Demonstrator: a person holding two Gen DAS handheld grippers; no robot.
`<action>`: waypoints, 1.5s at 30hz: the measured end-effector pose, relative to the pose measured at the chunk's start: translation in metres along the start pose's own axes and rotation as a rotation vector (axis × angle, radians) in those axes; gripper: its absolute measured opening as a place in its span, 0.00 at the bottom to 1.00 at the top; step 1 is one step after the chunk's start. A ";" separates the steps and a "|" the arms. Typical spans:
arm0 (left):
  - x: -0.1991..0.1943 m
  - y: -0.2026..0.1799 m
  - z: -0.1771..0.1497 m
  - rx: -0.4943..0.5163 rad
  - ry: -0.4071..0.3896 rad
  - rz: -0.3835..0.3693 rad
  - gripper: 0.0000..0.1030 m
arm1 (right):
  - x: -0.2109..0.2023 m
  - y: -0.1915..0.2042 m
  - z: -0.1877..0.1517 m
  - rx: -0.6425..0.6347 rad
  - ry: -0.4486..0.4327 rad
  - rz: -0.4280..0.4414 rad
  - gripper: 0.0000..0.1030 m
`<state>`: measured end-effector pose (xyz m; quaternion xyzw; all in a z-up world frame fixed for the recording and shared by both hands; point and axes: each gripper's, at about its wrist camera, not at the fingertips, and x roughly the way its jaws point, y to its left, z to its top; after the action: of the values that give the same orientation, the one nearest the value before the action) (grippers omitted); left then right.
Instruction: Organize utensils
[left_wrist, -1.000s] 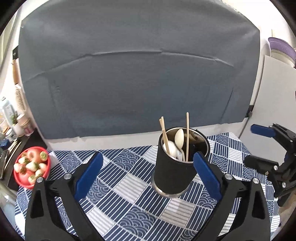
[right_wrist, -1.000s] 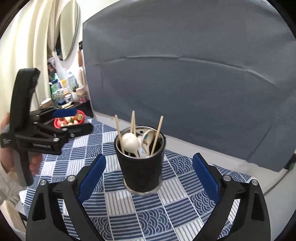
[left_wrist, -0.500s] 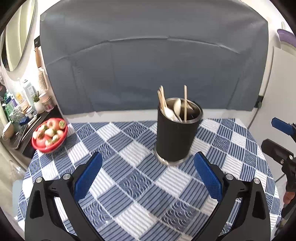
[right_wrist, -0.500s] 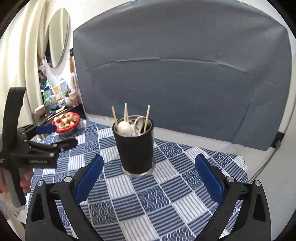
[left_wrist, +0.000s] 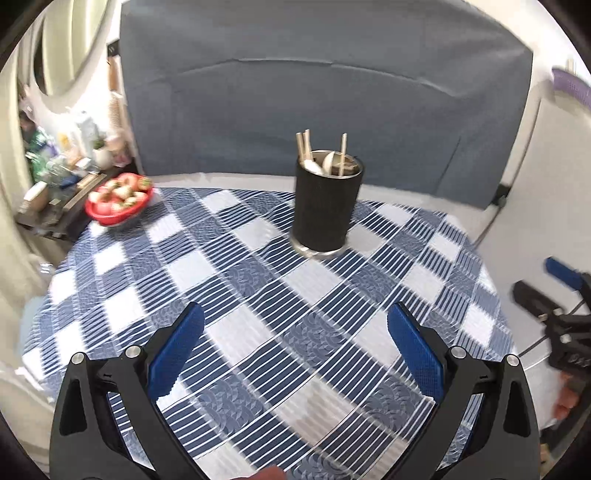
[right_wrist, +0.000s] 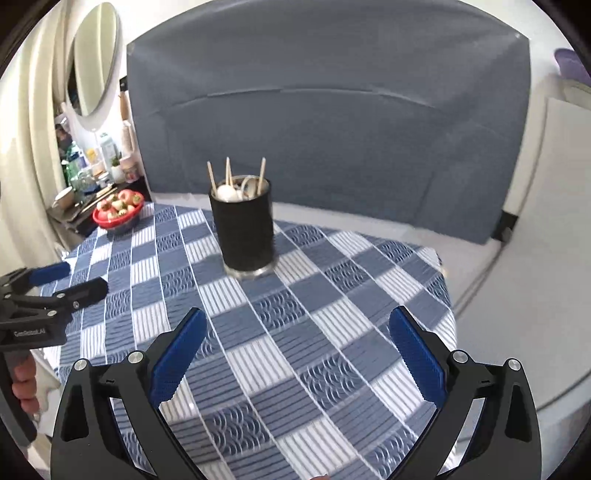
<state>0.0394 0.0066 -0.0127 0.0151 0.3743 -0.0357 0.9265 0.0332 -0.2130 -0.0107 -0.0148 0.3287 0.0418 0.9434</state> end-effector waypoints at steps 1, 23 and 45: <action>-0.003 -0.002 -0.003 0.007 0.003 0.023 0.94 | -0.006 -0.003 -0.005 0.006 0.004 -0.004 0.92; -0.059 -0.051 -0.046 0.098 -0.013 0.065 0.94 | -0.047 -0.007 -0.052 0.014 0.030 0.036 0.92; -0.062 -0.049 -0.049 0.077 -0.020 0.051 0.94 | -0.050 -0.002 -0.057 -0.035 0.027 0.031 0.92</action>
<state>-0.0423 -0.0358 -0.0052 0.0602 0.3628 -0.0266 0.9295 -0.0404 -0.2220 -0.0242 -0.0267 0.3408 0.0621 0.9377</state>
